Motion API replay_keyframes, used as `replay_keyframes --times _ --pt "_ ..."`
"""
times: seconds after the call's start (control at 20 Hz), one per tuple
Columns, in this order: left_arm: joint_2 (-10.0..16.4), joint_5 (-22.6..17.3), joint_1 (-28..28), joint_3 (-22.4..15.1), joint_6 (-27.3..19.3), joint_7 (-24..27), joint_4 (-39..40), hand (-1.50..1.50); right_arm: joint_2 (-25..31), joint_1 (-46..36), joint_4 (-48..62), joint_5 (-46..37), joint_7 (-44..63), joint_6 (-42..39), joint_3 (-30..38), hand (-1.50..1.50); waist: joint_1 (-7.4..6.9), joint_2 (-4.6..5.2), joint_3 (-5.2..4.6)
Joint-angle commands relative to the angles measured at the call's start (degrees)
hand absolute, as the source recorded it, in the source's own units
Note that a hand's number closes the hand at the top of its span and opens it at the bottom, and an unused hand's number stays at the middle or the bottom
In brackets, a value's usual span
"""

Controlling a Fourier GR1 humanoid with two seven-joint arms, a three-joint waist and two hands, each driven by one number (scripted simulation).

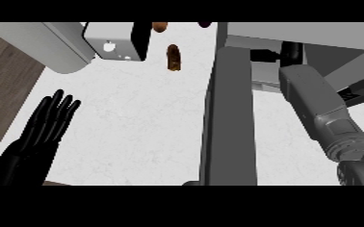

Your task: Pick up the milk, place it into the microwave and close the microwave

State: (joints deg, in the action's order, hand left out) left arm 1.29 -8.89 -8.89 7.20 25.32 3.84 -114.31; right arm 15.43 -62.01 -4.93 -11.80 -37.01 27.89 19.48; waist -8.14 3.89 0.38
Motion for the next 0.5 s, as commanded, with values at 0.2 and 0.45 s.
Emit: replay_keyframes --times 0.2,0.45 --pt "-1.27 2.26 -0.79 -3.86 -2.41 0.56 -0.47 -1.50 -1.02 2.13 -0.80 1.85 -3.11 -5.17 1.81 -1.50 1.31 -0.81 -0.02" --pt "-1.28 3.00 0.37 -4.09 -3.53 0.61 0.47 -1.50 -2.29 4.15 -0.92 2.22 -5.26 -5.60 2.27 -1.50 2.28 -1.24 -0.07"
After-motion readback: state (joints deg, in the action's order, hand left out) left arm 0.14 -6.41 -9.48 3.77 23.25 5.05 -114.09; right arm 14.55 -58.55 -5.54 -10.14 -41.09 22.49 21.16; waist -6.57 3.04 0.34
